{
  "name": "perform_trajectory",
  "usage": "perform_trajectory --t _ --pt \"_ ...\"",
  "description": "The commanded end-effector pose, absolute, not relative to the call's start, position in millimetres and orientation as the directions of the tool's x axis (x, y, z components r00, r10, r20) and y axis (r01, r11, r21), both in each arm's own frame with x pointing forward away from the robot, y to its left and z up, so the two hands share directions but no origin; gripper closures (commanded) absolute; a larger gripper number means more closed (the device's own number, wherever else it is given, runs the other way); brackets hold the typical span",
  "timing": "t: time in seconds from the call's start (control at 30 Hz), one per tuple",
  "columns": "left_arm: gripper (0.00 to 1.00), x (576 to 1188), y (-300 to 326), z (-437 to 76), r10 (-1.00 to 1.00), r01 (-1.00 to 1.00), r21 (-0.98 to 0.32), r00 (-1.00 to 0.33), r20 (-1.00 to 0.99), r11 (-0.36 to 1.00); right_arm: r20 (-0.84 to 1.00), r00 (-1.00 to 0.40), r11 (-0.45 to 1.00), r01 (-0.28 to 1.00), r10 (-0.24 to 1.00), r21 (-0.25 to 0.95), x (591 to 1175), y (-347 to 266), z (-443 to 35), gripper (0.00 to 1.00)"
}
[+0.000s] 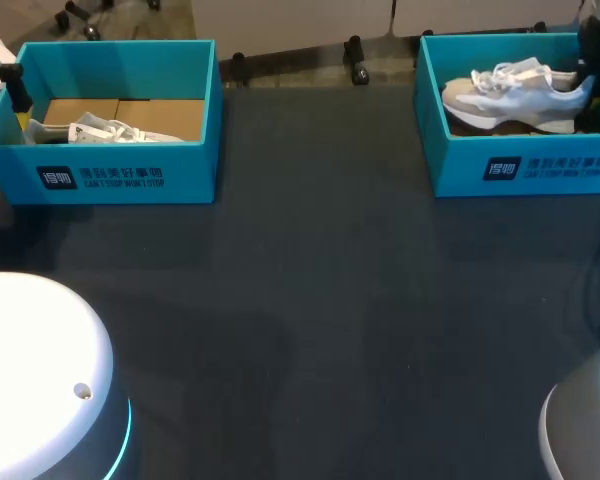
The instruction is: Take the shoe out of the shoebox, open the shoe tongue, remove and reinsert the insole, then place the shoe into the shoebox
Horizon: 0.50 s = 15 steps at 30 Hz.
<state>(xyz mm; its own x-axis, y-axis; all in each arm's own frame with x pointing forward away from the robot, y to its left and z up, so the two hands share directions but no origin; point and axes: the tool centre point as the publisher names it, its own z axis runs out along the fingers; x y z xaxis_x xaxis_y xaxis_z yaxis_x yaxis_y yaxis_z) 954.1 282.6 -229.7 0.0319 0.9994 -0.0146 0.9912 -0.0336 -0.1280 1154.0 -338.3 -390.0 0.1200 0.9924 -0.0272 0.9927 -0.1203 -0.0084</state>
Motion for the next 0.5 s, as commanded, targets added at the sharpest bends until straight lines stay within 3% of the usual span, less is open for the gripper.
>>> perform_trajectory --t 0.03,0.5 --pt "0.0 952.7 283.0 -229.4 0.999 0.992 -0.125 0.033 -0.013 -0.034 -0.035 0.121 -0.122 0.992 0.992 -0.03 1155.9 -338.8 -378.2 1.0" --pt "0.0 952.7 283.0 -229.4 0.999 0.992 -0.125 0.033 -0.013 -0.034 -0.057 0.117 -0.117 0.993 0.991 0.009 1133.5 -340.2 -299.3 1.0"
